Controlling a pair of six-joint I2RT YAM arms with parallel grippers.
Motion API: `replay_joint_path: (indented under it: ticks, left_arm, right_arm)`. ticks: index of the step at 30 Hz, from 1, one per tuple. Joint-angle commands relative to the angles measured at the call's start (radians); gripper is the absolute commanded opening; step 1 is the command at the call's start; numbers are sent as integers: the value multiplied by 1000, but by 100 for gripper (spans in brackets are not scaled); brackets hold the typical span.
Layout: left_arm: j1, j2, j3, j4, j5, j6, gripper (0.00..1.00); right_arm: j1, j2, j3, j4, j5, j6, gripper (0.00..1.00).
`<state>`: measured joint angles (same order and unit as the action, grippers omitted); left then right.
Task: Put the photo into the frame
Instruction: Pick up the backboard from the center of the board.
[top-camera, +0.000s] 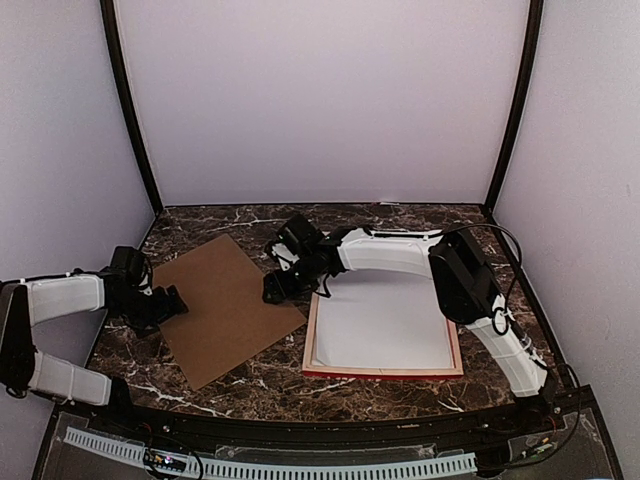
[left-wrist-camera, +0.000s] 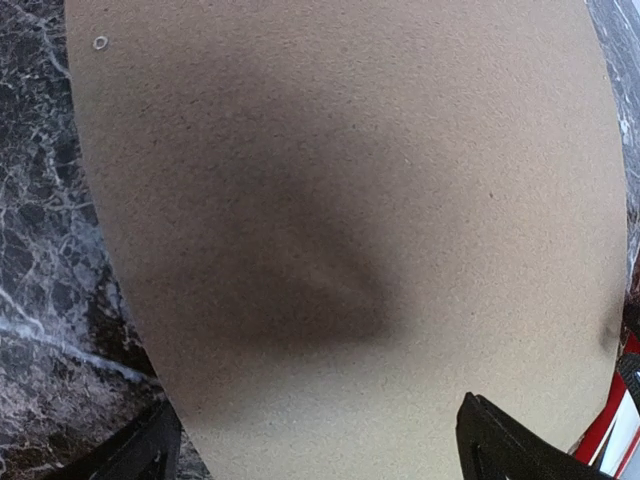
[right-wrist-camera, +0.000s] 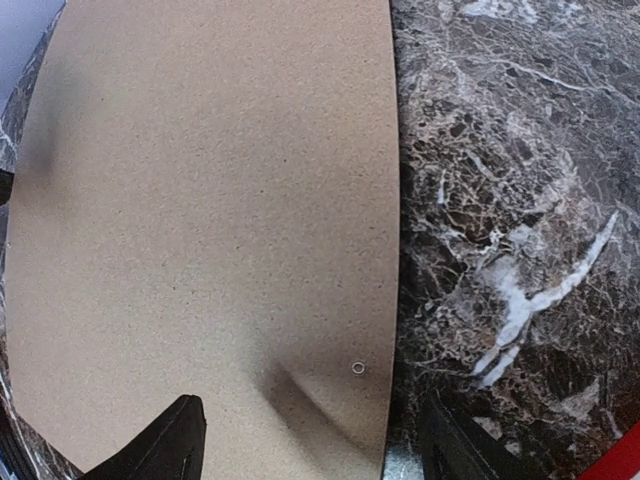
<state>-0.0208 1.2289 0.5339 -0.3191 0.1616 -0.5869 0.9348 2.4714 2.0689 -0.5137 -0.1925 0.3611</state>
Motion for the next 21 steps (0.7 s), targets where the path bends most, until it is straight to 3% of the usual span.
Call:
replay_joint_path:
  ticks: [1,6,21]
  left_arm:
    - [13,15,-34,17,31,-4,99]
    - [13,9,-76,57,64,-42,99]
    - [17,-101,-136,289,363,-172,88]
  right_arm:
    - [1,27,7,33,-46,29,74]
    - [1,21,-25,56,-75,58,73]
    - [8,-95,-257,200,-180,169,65]
